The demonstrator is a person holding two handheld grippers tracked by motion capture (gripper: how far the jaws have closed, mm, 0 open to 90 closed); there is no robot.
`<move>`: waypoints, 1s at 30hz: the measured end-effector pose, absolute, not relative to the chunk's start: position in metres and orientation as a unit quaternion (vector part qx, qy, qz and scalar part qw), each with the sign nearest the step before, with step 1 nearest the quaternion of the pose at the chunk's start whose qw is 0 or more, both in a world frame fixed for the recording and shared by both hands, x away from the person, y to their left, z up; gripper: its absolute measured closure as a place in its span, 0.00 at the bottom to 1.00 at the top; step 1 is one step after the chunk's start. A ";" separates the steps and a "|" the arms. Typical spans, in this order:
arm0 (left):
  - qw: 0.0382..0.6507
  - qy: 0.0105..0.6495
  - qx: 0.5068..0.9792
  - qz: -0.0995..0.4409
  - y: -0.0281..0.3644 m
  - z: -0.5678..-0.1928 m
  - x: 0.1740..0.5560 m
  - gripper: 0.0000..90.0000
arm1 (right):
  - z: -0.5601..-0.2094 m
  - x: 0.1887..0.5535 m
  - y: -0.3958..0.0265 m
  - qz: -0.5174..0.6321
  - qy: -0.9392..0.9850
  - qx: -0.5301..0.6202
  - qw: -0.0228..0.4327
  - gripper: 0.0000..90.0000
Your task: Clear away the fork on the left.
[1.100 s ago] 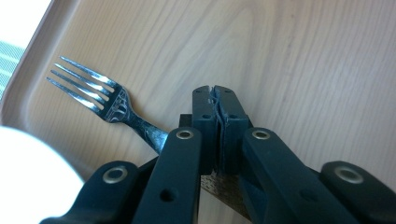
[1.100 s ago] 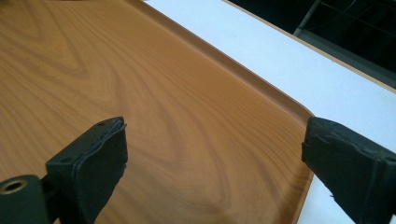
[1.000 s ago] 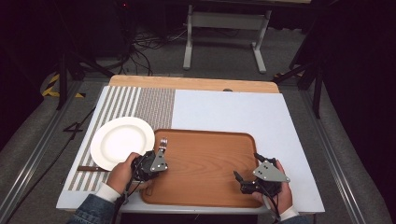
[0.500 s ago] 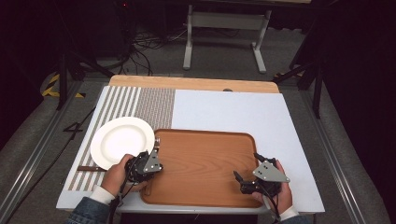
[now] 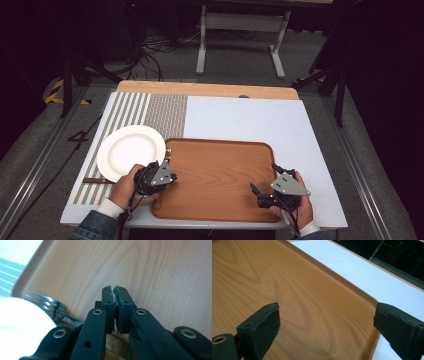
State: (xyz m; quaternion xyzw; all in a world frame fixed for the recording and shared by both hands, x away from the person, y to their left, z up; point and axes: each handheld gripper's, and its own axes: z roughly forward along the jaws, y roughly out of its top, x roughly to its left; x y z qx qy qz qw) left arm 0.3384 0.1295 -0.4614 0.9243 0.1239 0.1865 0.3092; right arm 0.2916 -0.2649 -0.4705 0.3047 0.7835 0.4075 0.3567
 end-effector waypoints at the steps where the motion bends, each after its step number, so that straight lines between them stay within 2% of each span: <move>1: 0.309 0.123 0.924 0.187 0.129 -0.462 0.339 0.96 | -0.470 0.292 -0.265 0.408 0.783 0.305 0.357 0.08; 8: 0.322 0.111 0.921 0.187 0.122 -0.461 0.343 0.95 | -0.470 0.291 -0.264 0.410 0.782 0.303 0.359 0.08; 17: 0.368 0.090 0.903 0.203 0.117 -0.456 0.344 0.90 | -0.470 0.291 -0.264 0.411 0.781 0.303 0.359 0.08; 22: 0.395 0.087 0.888 0.220 0.115 -0.452 0.344 0.81 | -0.469 0.291 -0.263 0.412 0.781 0.303 0.359 0.08; 26: 0.408 0.088 0.879 0.231 0.116 -0.450 0.345 0.66 | -0.469 0.290 -0.263 0.412 0.781 0.302 0.360 0.09; 27: 0.414 0.092 0.875 0.236 0.117 -0.449 0.344 0.59 | -0.469 0.290 -0.263 0.412 0.781 0.301 0.361 0.08; 28: 0.417 0.096 0.871 0.241 0.117 -0.448 0.344 0.59 | -0.469 0.290 -0.263 0.412 0.781 0.301 0.361 0.08; 30: 0.427 0.108 0.862 0.252 0.119 -0.447 0.344 0.50 | -0.469 0.289 -0.263 0.413 0.781 0.300 0.361 0.08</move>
